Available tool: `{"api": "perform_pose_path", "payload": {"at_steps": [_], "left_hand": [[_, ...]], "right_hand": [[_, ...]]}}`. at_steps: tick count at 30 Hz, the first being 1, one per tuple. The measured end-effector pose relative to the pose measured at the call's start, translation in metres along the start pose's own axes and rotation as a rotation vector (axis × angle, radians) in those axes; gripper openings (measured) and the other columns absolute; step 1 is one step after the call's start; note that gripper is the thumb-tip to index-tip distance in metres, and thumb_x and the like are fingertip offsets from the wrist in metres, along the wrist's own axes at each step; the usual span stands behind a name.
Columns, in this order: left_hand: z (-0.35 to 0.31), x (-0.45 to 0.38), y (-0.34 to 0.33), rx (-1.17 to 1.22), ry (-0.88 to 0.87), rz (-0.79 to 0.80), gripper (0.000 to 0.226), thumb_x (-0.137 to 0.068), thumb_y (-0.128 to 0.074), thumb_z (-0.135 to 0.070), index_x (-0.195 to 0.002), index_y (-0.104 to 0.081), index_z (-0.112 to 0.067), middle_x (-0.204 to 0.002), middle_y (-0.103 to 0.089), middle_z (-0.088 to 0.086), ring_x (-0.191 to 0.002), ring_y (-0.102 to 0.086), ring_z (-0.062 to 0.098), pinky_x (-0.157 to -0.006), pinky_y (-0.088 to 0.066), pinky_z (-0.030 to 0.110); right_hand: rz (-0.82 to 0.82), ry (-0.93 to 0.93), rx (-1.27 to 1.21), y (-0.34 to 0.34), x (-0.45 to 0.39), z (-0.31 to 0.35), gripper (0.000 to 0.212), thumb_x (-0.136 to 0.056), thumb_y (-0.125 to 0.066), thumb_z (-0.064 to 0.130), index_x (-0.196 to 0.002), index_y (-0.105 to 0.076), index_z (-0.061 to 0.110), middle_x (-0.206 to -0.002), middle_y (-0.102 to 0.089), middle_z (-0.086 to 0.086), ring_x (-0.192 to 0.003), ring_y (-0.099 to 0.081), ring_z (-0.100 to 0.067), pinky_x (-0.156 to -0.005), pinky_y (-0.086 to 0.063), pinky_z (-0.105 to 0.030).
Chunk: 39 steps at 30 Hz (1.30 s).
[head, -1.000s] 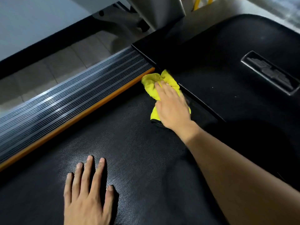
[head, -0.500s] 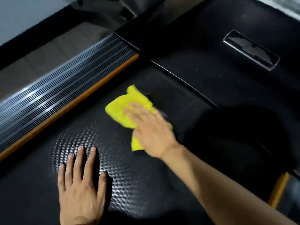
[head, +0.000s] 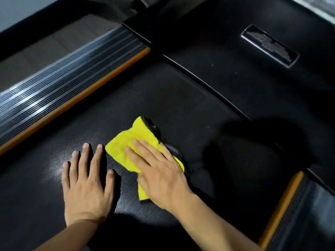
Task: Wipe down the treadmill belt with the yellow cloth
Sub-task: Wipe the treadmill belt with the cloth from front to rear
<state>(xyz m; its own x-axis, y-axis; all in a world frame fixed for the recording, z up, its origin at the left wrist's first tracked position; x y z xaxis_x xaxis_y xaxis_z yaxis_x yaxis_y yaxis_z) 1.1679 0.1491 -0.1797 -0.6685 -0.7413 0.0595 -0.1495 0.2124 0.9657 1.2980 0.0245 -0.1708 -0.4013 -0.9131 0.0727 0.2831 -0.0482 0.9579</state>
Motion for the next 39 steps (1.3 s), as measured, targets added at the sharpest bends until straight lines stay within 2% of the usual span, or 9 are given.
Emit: {"api": "perform_pose_path", "payload": {"at_steps": [4,9,14,21,24,26,29,34,39], "left_hand": [[-0.001,0.001,0.002,0.002,-0.01,-0.011,0.067,-0.094,-0.03,-0.051,-0.157,-0.027,-0.029,-0.167,-0.02,0.005,-0.156,-0.011,0.026,-0.126,-0.006,0.049],[-0.002,0.002,0.003,0.001,0.0,-0.022,0.066,-0.094,-0.03,-0.051,-0.157,-0.026,-0.03,-0.168,-0.018,0.005,-0.156,-0.009,0.026,-0.126,-0.004,0.047],[-0.003,0.003,0.003,-0.02,0.003,-0.021,0.066,-0.095,-0.027,-0.052,-0.158,-0.023,-0.029,-0.169,-0.015,0.005,-0.156,-0.005,0.025,-0.126,-0.001,0.046],[0.001,0.004,0.003,-0.012,-0.006,-0.035,0.067,-0.094,-0.026,-0.053,-0.157,-0.024,-0.031,-0.168,-0.016,0.005,-0.155,-0.009,0.028,-0.126,-0.003,0.046],[0.001,0.004,0.001,-0.003,-0.011,-0.051,0.066,-0.094,-0.027,-0.053,-0.156,-0.025,-0.031,-0.168,-0.018,0.005,-0.155,-0.01,0.028,-0.126,-0.003,0.046],[0.0,0.004,0.002,-0.005,-0.016,-0.061,0.066,-0.094,-0.027,-0.053,-0.156,-0.025,-0.031,-0.167,-0.019,0.007,-0.155,-0.01,0.029,-0.126,-0.003,0.047],[-0.005,0.005,0.002,-0.016,-0.02,-0.082,0.066,-0.094,-0.027,-0.051,-0.156,-0.025,-0.029,-0.167,-0.019,0.009,-0.154,-0.012,0.031,-0.125,-0.005,0.049],[-0.021,0.016,0.009,-0.055,-0.145,-0.117,0.066,-0.095,-0.031,-0.043,-0.155,-0.03,-0.017,-0.164,-0.024,0.015,-0.15,-0.021,0.04,-0.123,-0.01,0.054],[-0.082,0.056,-0.013,-0.085,-0.586,0.045,0.069,-0.096,-0.034,-0.044,-0.159,-0.026,-0.018,-0.167,-0.02,0.008,-0.154,-0.018,0.032,-0.123,-0.019,0.053]], "right_hand": [[-0.07,-0.007,0.034,0.016,0.017,-0.045,0.07,-0.088,-0.037,0.033,-0.156,-0.024,0.029,-0.165,-0.019,0.005,-0.15,-0.019,-0.009,-0.117,-0.03,-0.045],[-0.218,-0.553,0.031,0.048,0.058,-0.181,0.067,-0.091,-0.028,0.037,-0.156,-0.025,0.023,-0.163,-0.024,-0.004,-0.149,-0.024,-0.022,-0.112,-0.035,-0.051],[-0.249,-0.647,0.064,0.039,0.05,-0.15,0.065,-0.093,-0.039,0.03,-0.156,-0.024,0.024,-0.163,-0.023,-0.005,-0.149,-0.024,-0.021,-0.112,-0.033,-0.051],[-0.1,-0.083,-0.039,0.005,0.053,-0.008,0.069,-0.09,-0.034,0.034,-0.157,-0.016,0.03,-0.166,-0.011,0.007,-0.151,-0.012,-0.009,-0.121,-0.011,-0.04],[-0.186,-0.162,0.013,0.022,0.063,-0.077,0.062,-0.092,-0.032,0.026,-0.155,-0.028,0.025,-0.162,-0.028,0.001,-0.146,-0.031,-0.014,-0.118,-0.024,-0.039],[-0.285,-0.434,-0.065,0.041,0.091,-0.145,0.056,-0.097,-0.035,0.022,-0.152,-0.035,0.02,-0.156,-0.039,-0.003,-0.14,-0.041,-0.015,-0.113,-0.031,-0.041],[-0.271,-0.632,-0.032,0.056,0.116,-0.194,0.061,-0.095,-0.035,0.031,-0.155,-0.027,0.02,-0.161,-0.029,-0.005,-0.147,-0.029,-0.023,-0.115,-0.031,-0.052],[-0.214,-0.683,0.136,0.032,0.115,-0.118,0.066,-0.092,-0.015,0.039,-0.157,-0.02,0.025,-0.164,-0.021,-0.001,-0.152,-0.016,-0.015,-0.121,-0.005,-0.057],[-0.231,-0.345,0.218,0.035,0.135,-0.049,0.064,-0.098,-0.039,0.049,-0.152,-0.036,0.015,-0.16,-0.032,-0.005,-0.15,-0.023,-0.02,-0.119,-0.011,-0.06]]}}
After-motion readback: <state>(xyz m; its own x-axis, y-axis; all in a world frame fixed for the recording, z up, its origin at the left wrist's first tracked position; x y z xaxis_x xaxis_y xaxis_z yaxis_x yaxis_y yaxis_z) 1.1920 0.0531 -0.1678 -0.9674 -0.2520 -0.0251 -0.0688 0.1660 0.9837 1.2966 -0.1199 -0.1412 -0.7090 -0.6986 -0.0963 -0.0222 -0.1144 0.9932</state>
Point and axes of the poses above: each hand's wrist, its own x-axis away from the middle knuckle, its own y-axis out of the back of the hand, z = x × y, the point moved 5 cm from there along -x, towards the middle knuckle
